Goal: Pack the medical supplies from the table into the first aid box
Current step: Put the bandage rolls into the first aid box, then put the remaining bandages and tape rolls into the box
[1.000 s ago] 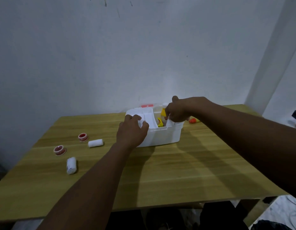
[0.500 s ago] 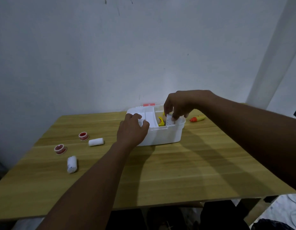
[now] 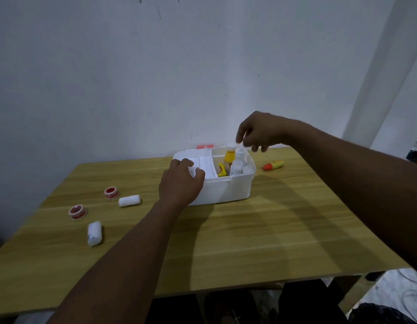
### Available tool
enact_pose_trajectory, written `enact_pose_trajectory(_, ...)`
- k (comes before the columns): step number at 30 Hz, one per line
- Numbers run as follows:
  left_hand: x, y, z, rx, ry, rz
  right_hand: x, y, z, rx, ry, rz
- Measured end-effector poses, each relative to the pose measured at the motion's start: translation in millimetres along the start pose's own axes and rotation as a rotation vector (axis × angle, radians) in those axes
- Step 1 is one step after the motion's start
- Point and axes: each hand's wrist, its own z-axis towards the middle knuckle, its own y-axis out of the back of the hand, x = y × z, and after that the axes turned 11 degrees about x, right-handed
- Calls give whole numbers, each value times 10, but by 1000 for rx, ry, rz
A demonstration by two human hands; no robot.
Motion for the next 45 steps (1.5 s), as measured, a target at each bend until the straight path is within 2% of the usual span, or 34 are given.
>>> enact_pose_trajectory(2,5,-7,-27,-48,6,-1,-201,-55,73,-168,-36,-25)
enact_pose_trajectory(3,20,-8,-44,-72,7,0,-326,-124,133,-192,-70,-76)
enact_pose_trajectory(9,2,29,-48,-98,-23,-1,-1026,-618,330,-42,-342,-422)
enact_pose_trajectory(11,-11,29,-69,-85,-36,0,-1167,-730,319,-100,-336,-492)
enact_pose_trajectory(14,9,-24,-51,-78,-13,19,-1289,-864,429,-131,-231,-529)
enact_pose_trajectory(19,-3,-26,-41,-61,-22,18,-1276,-778,411,-78,-215,-563)
enact_pose_trajectory(21,12,-28,-25,-54,-21,25,-1227,-714,390,-171,-175,-485)
enact_pose_trajectory(25,8,-36,-16,-37,-11,36,-891,-275,298,-572,-29,-33)
enact_pose_trajectory(28,10,-31,-11,-29,-13,37,-415,34,208,-682,124,135)
enact_pose_trajectory(30,12,-21,-7,-16,-7,31,-115,59,172,-586,198,125)
enact_pose_trajectory(32,6,-6,-7,-6,-7,25,75,-38,164,-404,243,37)
enact_pose_trajectory(36,14,2,-19,5,-17,26,146,-335,246,-148,194,-173)
enact_pose_trajectory(39,22,-10,-17,2,-19,23,142,-470,300,-71,92,-286)
enact_pose_trajectory(45,15,-6,-6,2,-18,33,256,-533,391,-38,-32,-495)
